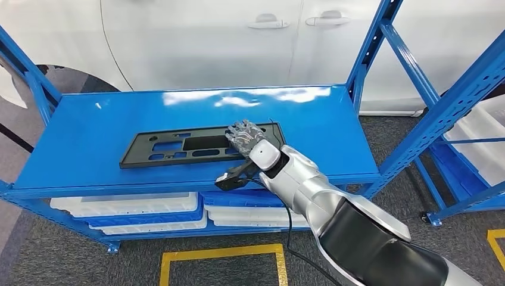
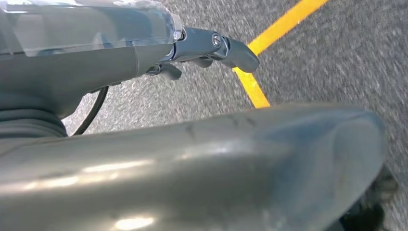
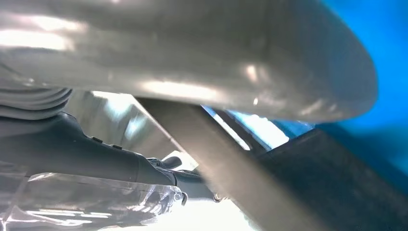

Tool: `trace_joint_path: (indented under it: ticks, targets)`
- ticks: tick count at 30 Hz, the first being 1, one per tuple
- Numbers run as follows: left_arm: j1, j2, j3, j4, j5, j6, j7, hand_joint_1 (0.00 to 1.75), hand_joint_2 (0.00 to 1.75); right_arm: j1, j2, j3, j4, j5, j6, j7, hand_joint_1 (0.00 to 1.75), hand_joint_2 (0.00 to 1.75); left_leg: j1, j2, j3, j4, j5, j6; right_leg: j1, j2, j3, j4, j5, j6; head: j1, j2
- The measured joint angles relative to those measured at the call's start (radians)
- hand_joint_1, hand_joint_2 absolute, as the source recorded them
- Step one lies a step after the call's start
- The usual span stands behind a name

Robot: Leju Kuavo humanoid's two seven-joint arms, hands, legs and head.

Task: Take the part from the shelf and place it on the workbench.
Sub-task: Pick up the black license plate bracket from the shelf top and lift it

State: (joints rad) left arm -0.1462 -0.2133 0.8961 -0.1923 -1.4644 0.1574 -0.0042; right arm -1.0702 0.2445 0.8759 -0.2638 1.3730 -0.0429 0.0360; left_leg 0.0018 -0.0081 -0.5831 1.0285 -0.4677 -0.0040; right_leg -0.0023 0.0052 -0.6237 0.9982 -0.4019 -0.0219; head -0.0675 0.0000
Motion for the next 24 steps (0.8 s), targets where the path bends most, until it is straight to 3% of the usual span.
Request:
trace_joint_path:
  ticks: [1, 3, 4, 5, 6, 7, 8, 10, 14, 16, 18, 20, 21, 22, 24]
  targets:
    - [-0.001, 0.000, 0.000, 0.000, -0.001, -0.002, 0.000, 0.00, 0.00, 0.002, 0.000, -0.030, 0.000, -0.065, 0.021, -0.015, 0.00, 0.00, 0.000, 0.001, -0.017, 0.039, -0.023, -0.005, -0.004, -0.001, 0.006, -0.006, 0.001, -0.004, 0.000, 0.000]
    - [-0.001, 0.001, 0.000, 0.000, -0.001, -0.008, 0.000, 0.00, 0.00, 0.009, 0.001, -0.107, -0.001, -0.183, 0.057, -0.048, 0.00, 0.00, 0.006, 0.002, -0.079, 0.169, -0.083, -0.014, -0.003, -0.004, 0.010, -0.008, 0.000, -0.009, 0.000, 0.000]
    - [0.000, 0.001, 0.000, 0.000, -0.001, -0.010, 0.001, 0.00, 0.00, 0.015, 0.000, -0.144, -0.001, -0.215, 0.067, -0.060, 0.00, 0.00, 0.009, 0.002, -0.112, 0.231, -0.103, -0.018, -0.003, -0.004, 0.010, -0.007, -0.001, -0.009, 0.000, 0.000]
    - [0.001, 0.001, 0.000, 0.000, -0.002, -0.011, 0.001, 0.00, 0.00, 0.022, 0.000, -0.172, -0.001, -0.227, 0.070, -0.068, 0.00, 0.00, 0.012, 0.002, -0.130, 0.261, -0.104, -0.022, -0.003, -0.005, 0.010, -0.006, -0.002, -0.009, 0.000, 0.000]
    - [0.001, 0.001, 0.000, 0.000, -0.002, -0.011, 0.002, 0.00, 0.00, 0.026, 0.001, -0.191, -0.001, -0.226, 0.070, -0.072, 0.00, 0.00, 0.014, 0.002, -0.130, 0.253, -0.085, -0.025, -0.004, -0.004, 0.010, -0.004, -0.004, -0.008, 0.000, 0.000]
    - [0.001, 0.002, 0.000, 0.000, -0.002, -0.011, 0.002, 0.00, 0.00, 0.029, 0.001, -0.205, -0.001, -0.218, 0.068, -0.074, 0.00, 0.00, 0.018, 0.002, -0.110, 0.205, -0.050, -0.027, -0.005, -0.003, 0.010, 0.000, -0.007, -0.005, 0.000, 0.000]
    - [0.000, 0.002, 0.000, 0.000, -0.002, -0.011, 0.003, 0.00, 0.00, 0.030, 0.001, -0.213, -0.001, -0.209, 0.065, -0.074, 0.00, 0.00, 0.021, 0.003, -0.079, 0.135, -0.012, -0.029, -0.006, -0.002, 0.010, 0.005, -0.010, -0.001, 0.000, 0.000]
    - [-0.002, 0.002, 0.000, 0.000, -0.002, -0.011, 0.002, 0.00, 0.00, 0.031, 0.001, -0.223, -0.001, -0.187, 0.057, -0.073, 0.00, 0.00, 0.020, 0.004, -0.027, 0.022, 0.029, -0.024, -0.004, -0.001, 0.007, 0.017, -0.017, 0.010, 0.000, 0.000]
    - [-0.002, 0.002, 0.000, 0.000, -0.002, -0.008, 0.001, 0.00, 0.00, 0.034, 0.003, -0.224, -0.002, -0.134, 0.042, -0.073, 0.00, 1.75, 0.017, 0.000, -0.015, -0.007, 0.033, 0.004, -0.003, 0.000, 0.003, 0.023, -0.021, 0.032, 0.000, 0.000]
    - [-0.003, 0.002, 0.000, 0.000, -0.002, -0.008, 0.001, 0.00, 0.00, 0.035, 0.003, -0.221, -0.002, -0.108, 0.035, -0.072, 0.00, 1.75, 0.019, 0.001, -0.013, -0.014, 0.039, 0.016, -0.007, -0.001, -0.019, 0.073, -0.056, 0.042, 0.000, 0.000]
    - [-0.004, 0.002, 0.000, 0.000, -0.004, -0.007, 0.003, 0.00, 0.00, 0.039, 0.003, -0.212, -0.002, -0.084, 0.027, -0.069, 0.00, 1.75, 0.019, 0.002, -0.014, -0.016, 0.040, 0.022, -0.009, -0.001, -0.076, 0.196, -0.120, 0.048, 0.000, 0.000]
    - [-0.003, 0.002, 0.000, 0.000, -0.007, -0.007, 0.006, 0.00, 0.00, 0.048, 0.002, -0.199, -0.002, -0.063, 0.022, -0.067, 0.00, 1.75, 0.018, 0.002, -0.014, -0.015, 0.040, 0.023, -0.010, -0.001, -0.127, 0.299, -0.151, 0.051, 0.000, 0.000]
    - [-0.003, 0.002, 0.000, 0.000, -0.008, -0.007, 0.007, 0.00, 0.00, 0.052, 0.002, -0.193, -0.001, -0.054, 0.019, -0.066, 0.00, 1.75, 0.017, 0.001, -0.014, -0.014, 0.039, 0.023, -0.010, -0.001, -0.128, 0.301, -0.139, 0.050, 0.000, 0.000]
    - [-0.003, 0.002, 0.000, 0.000, -0.010, -0.006, 0.007, 0.00, 0.00, 0.054, 0.002, -0.188, -0.001, -0.047, 0.015, -0.065, 0.00, 1.75, 0.017, 0.001, -0.014, -0.013, 0.039, 0.023, -0.010, -0.001, -0.111, 0.263, -0.111, 0.047, 0.000, 0.000]
    - [-0.004, 0.001, -0.001, 0.000, -0.010, -0.006, 0.008, 0.00, 0.00, 0.052, 0.002, -0.177, -0.002, -0.034, 0.008, -0.061, 0.00, 1.75, 0.016, 0.000, -0.014, -0.011, 0.037, 0.019, -0.008, -0.001, -0.041, 0.123, -0.047, 0.036, 0.000, 0.000]
